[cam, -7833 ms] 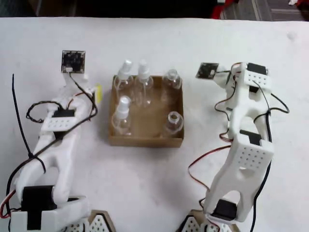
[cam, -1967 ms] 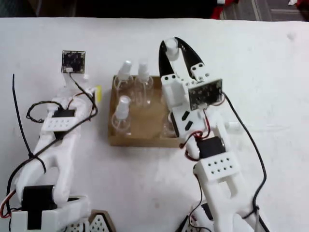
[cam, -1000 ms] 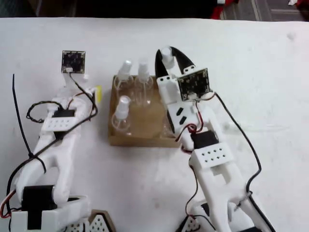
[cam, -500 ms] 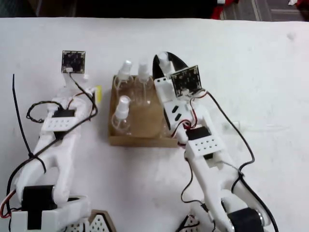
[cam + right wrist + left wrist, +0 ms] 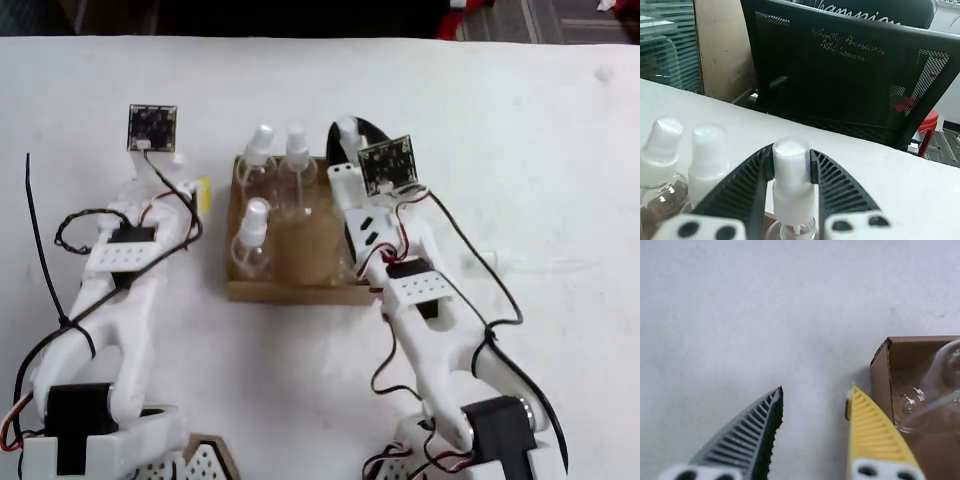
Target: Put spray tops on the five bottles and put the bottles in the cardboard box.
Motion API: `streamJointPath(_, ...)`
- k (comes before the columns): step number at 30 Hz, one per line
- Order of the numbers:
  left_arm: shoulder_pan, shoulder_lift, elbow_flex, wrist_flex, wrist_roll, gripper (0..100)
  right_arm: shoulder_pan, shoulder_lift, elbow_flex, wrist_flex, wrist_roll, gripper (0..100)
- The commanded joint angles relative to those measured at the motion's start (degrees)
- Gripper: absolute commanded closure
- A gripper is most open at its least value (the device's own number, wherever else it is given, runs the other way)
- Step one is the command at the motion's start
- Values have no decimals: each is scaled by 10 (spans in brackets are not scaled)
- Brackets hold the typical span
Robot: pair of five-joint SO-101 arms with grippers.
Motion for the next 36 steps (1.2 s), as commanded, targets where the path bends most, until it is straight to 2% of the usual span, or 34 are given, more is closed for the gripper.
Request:
streamJointPath(1,6,-19,-2,-10,-6,805,8,7,-6,-15,-5,981)
streamJointPath(11,6,-19,-2,-10,-6,805,9,24,-8,-15,-5,979)
streamJointPath(18,6,-20,-2,-10,-6,805,6,25,-6,-12,-5,827)
streamJointPath(26,6,-20,-2,-11,-6,805,4,17,-7,-15,-5,839)
streamJointPath(32,7,-18,-2,-12,-6,805,12,-70,1,-4,-5,839)
streamJointPath(36,7,-18,-2,-12,-6,805,17,-161,20,55,-5,839)
